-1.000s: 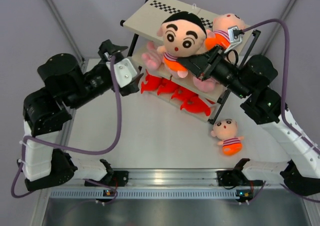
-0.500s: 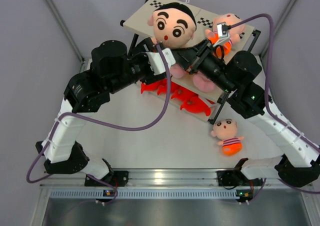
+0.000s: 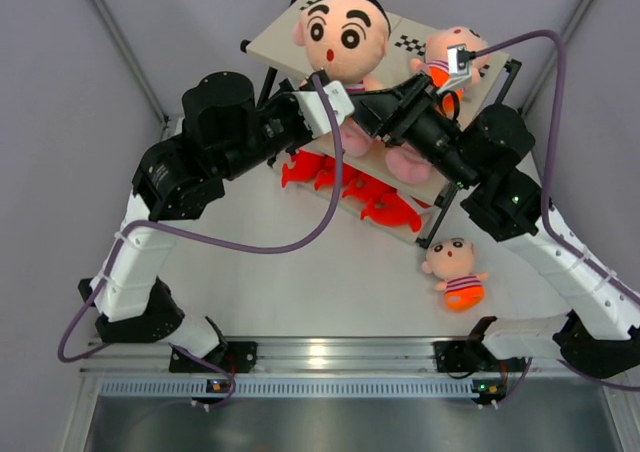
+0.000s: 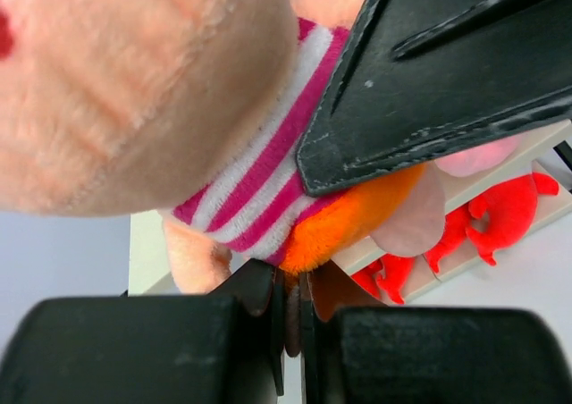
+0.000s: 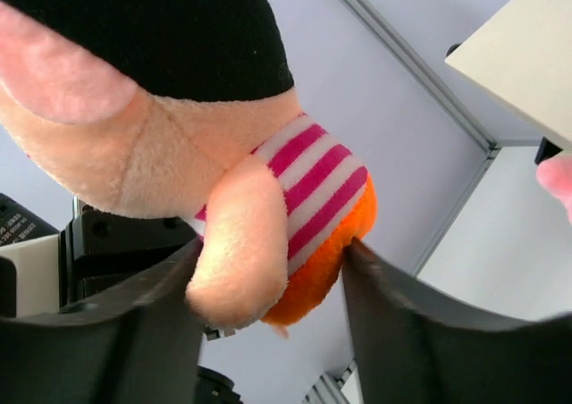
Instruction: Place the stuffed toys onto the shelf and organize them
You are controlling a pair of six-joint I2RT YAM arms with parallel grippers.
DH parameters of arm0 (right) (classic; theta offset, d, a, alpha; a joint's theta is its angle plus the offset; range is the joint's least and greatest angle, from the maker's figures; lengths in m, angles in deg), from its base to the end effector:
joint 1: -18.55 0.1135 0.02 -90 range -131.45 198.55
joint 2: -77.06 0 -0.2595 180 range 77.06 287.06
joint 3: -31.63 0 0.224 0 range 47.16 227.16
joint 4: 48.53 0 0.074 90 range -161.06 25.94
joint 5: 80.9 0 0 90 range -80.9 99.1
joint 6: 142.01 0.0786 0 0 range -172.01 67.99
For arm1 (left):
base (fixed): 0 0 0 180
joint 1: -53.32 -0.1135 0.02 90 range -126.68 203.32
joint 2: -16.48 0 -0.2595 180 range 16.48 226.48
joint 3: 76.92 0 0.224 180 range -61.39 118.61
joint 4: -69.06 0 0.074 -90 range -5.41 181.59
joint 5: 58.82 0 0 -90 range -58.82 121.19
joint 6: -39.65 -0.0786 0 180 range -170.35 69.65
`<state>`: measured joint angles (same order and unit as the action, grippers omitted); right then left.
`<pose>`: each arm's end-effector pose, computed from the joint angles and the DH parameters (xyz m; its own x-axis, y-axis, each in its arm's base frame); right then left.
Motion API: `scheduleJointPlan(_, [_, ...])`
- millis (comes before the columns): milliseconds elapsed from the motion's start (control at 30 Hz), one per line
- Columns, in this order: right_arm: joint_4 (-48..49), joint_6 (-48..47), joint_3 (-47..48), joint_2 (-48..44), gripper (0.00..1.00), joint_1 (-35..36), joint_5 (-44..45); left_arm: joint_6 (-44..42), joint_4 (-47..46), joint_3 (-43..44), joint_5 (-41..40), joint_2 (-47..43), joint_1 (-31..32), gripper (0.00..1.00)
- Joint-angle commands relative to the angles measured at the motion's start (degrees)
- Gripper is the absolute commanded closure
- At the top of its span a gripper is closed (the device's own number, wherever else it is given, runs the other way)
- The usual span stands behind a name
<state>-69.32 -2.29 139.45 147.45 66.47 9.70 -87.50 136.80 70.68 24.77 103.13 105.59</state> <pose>0.1728 0.1902 0.5378 -0.4370 0.6543 -0.6172 -0.6219 0.2759 0.7329 0.1689 -0.2039 0.5504 0.3760 0.4947 -0.7835 0.6161 0.4981 0.6102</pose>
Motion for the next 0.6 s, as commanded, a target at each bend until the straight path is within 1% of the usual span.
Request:
scheduleJointPlan(0, [-1.8, -4.8, 2.5, -3.6, 0.38, 1.1, 4.2, 1.0, -4.9, 3.5, 1.1, 1.7, 0.4, 1.0])
scheduleJointPlan(100, [-4.4, -8.5, 3.7, -6.6, 0.3, 1.2, 6.2, 0.7, -4.9, 4.2, 0.8, 3.1, 0.4, 1.0])
scheduleJointPlan(167, [-6.6, -10.9, 3.9, -9.1, 0.29, 1.1, 7.7, -0.4, -4.9, 4.1, 1.5, 3.9, -0.2, 1.0])
scheduleJointPlan(233, [-9.7, -12.5, 4.0, -10.7, 0.25, 1.1, 10.5, -1.1, -5.4, 5.0, 2.7, 5.8, -1.3, 1.0])
scheduleJointPlan(333, [-13.0, -15.9, 4.6, -13.5, 0.23, 1.1, 14.6, 0.6, -5.8, 8.7, 6.1, 9.2, -5.5, 1.0])
scheduleJointPlan(367, [-14.7, -17.4, 4.7, -14.7, 0.23, 1.1, 15.5, 2.0, -6.5, 9.4, 8.7, 10.8, -8.2, 1.0])
scheduleJointPlan(467, [-16.2, -19.7, 4.7, -17.0, 0.23, 1.1, 18.6, 3.2, -7.9, 11.0, 11.6, 12.7, -13.1, 1.0])
scheduleJointPlan(567, [-16.6, -21.2, 4.9, -18.0, 0.24, 1.1, 20.3, 3.2, -8.4, 11.0, 12.8, 15.4, -14.6, 1.0])
